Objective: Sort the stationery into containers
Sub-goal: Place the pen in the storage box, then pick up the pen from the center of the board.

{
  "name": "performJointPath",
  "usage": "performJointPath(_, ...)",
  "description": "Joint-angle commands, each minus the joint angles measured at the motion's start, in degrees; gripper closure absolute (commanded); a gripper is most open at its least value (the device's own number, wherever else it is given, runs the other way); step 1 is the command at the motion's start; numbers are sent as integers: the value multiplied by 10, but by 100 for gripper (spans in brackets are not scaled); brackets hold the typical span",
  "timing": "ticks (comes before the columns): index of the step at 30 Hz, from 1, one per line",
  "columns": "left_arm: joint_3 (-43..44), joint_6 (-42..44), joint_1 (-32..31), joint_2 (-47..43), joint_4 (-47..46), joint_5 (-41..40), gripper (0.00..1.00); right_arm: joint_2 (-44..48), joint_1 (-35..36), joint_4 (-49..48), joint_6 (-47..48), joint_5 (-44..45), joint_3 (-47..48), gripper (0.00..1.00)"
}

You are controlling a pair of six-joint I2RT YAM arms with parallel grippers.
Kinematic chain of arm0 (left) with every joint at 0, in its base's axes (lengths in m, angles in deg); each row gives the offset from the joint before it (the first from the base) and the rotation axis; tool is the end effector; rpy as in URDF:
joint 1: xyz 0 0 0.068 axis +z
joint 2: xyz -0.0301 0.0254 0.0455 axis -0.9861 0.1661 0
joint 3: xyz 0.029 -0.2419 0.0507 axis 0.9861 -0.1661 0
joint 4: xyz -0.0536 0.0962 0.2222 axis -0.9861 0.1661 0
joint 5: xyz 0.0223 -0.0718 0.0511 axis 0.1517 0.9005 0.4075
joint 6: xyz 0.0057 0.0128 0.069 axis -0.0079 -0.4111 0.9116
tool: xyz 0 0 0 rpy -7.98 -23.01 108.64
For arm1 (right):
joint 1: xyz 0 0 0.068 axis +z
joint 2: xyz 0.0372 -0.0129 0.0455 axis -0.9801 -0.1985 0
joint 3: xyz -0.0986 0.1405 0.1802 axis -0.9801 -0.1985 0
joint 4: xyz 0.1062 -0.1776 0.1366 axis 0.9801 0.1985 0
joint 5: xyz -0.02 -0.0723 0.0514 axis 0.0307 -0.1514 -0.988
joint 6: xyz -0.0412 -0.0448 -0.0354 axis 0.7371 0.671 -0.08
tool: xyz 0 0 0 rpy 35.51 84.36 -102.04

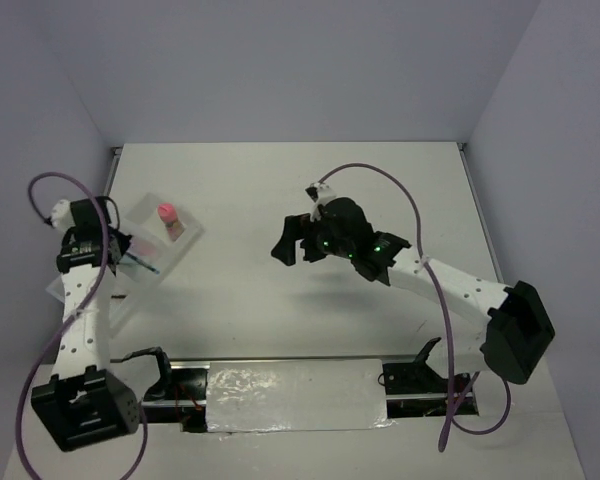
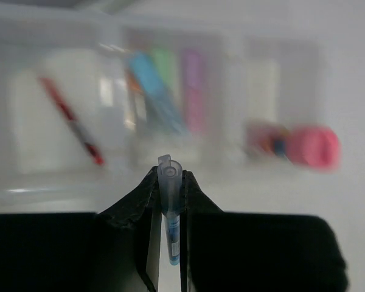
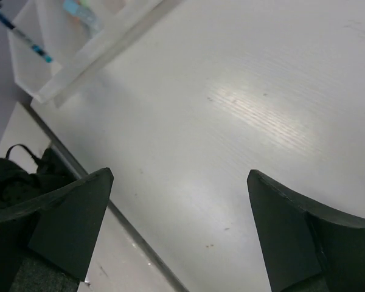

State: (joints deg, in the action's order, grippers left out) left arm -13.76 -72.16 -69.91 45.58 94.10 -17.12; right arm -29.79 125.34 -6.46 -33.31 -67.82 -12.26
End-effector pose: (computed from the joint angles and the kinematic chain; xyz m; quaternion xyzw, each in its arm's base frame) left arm 0.2217 0.0551 0.2728 -0.4720 0.7652 -0.0282 0.4369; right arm 0.2169 0.2441 0.2599 -0.1720 0.8320 0.3739 0.3719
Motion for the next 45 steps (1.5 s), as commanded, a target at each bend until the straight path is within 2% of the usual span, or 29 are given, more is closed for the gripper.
performJointPath(1,35,46,127,34,77,-190,100,70,-23,33,27,35,-36,0)
performJointPath(3,72,51,164,73,98,-184,100,97,-31,40,40,37,-49,0)
performJointPath(4,84,33,184,83,109,-220,100,101,-33,49,42,38,-50,0)
performJointPath(6,97,26,204,98,106,-232,99,109,-35,60,51,37,-48,0)
performJointPath(8,90,36,244,113,94,-193,98,113,-35,68,57,30,-51,0)
performJointPath(10,77,41,267,124,71,-184,93,122,-35,65,59,29,-56,0)
performJointPath(12,68,48,293,136,57,-138,90,127,-35,63,61,26,-59,0)
performJointPath(15,66,57,301,156,46,-120,58,127,-35,65,66,23,-57,0)
performJointPath(16,67,59,302,159,40,-111,36,124,-35,67,66,23,-57,0)
performJointPath(17,67,59,303,163,38,-97,27,123,-35,67,67,23,-56,0)
performJointPath(21,65,60,303,158,33,-80,1,117,-35,76,70,36,-57,0)
performJointPath(24,61,69,302,135,27,-51,1,109,-38,89,55,96,-64,0)
performJointPath(26,46,84,286,107,1,-11,0,89,-56,125,37,171,-49,0)
performJointPath(27,40,109,243,71,-11,11,1,57,-65,143,4,203,-37,0)
performJointPath(28,37,118,211,50,-18,33,1,36,-75,184,-14,270,-26,0)
performJointPath(29,26,132,180,29,-30,44,1,16,-85,202,-35,297,1,0)
performJointPath(30,24,142,115,-10,-35,43,1,-23,-106,215,-66,317,11,0)
performJointPath(32,6,156,58,-47,-43,42,1,-58,-126,238,-107,365,37,2)
performJointPath(33,2,158,11,-75,-30,32,1,-89,-145,243,-116,373,44,4)
performJointPath(34,-5,165,-8,-87,-31,23,1,-104,-154,252,-128,379,51,7)
performJointPath(35,-13,175,-40,-102,-29,16,1,-118,-165,253,-142,376,63,18)
performJointPath(36,-15,178,-53,-104,-16,11,1,-143,-180,242,-144,369,68,22)
performJointPath(39,-10,177,-124,-102,0,-19,1,-177,-208,226,-145,345,87,28)
performJointPath(42,-6,173,-154,-98,7,-38,1,-230,-223,236,-150,344,124,30)
performJointPath(45,-7,174,-160,-101,5,-32,1,-277,-238,225,-137,310,144,37)
